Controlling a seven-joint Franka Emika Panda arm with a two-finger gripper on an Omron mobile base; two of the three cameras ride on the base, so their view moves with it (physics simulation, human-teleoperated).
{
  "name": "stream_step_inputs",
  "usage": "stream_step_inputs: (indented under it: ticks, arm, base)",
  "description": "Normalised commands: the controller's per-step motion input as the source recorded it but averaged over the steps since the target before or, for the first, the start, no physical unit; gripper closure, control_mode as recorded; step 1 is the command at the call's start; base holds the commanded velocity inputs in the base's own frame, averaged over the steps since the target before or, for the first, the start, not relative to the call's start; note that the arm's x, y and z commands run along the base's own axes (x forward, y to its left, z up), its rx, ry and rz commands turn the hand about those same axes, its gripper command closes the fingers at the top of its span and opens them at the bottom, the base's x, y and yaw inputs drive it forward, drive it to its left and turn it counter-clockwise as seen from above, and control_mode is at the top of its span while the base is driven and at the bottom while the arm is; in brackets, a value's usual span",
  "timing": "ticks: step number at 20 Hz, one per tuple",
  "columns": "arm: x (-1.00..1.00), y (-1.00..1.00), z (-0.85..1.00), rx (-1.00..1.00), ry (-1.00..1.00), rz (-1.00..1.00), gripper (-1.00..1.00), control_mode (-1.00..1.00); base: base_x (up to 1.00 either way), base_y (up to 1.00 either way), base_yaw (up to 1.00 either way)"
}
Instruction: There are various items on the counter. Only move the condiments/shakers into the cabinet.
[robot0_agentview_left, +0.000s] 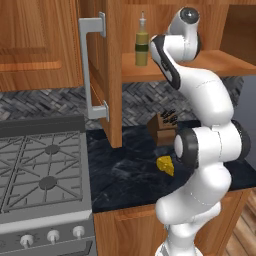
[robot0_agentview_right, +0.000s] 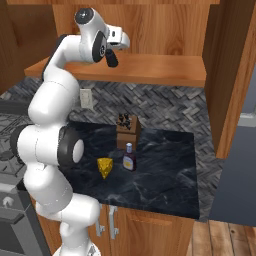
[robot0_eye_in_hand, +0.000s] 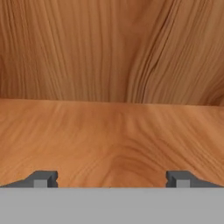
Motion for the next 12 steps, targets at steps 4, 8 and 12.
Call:
stream_step_inputs:
  ticks: [4,8,12]
  arm:
    - [0.37,0.00,-0.10,-0.01,0.00,0.00,-1.00,-1.00]
    - [0.37,0.00,-0.12,-0.02,0.00,0.00,-1.00,-1.00]
    - [0.26,0.00,-0.11,-0.02,-0.02,0.00,-1.00,-1.00]
  base:
    - [0.00,0.00,0.00]
    - [0.00,0.00,0.00]
    - [0.00,0.00,0.00]
